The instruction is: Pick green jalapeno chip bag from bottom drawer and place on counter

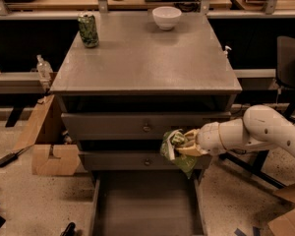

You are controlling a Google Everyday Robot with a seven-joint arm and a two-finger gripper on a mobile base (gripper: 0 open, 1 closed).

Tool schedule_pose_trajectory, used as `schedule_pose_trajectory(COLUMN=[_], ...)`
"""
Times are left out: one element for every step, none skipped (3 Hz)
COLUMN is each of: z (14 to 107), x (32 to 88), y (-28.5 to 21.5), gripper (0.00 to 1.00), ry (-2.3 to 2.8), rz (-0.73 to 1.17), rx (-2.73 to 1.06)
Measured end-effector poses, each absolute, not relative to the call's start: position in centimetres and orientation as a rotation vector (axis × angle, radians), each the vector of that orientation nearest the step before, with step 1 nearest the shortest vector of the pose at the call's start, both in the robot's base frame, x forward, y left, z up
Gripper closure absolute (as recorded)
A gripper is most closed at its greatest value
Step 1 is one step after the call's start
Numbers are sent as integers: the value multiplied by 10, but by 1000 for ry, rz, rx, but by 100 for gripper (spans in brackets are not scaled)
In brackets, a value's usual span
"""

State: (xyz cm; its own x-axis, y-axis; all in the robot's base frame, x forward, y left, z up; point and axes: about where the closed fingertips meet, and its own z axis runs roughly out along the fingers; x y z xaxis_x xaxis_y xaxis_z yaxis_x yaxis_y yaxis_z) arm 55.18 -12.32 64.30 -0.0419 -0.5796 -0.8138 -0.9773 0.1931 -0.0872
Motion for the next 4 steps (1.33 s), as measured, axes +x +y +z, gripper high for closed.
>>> schedule_pose_trajectory(z=[644,708,829,918], x=[552,555,566,577], y=[-123,-132,-149,-162], gripper=[100,100,100,100], ry=[1716,1737,1786,1782], rz=[670,616,494,380], rx=[-1478,-1441,-1363,-1284])
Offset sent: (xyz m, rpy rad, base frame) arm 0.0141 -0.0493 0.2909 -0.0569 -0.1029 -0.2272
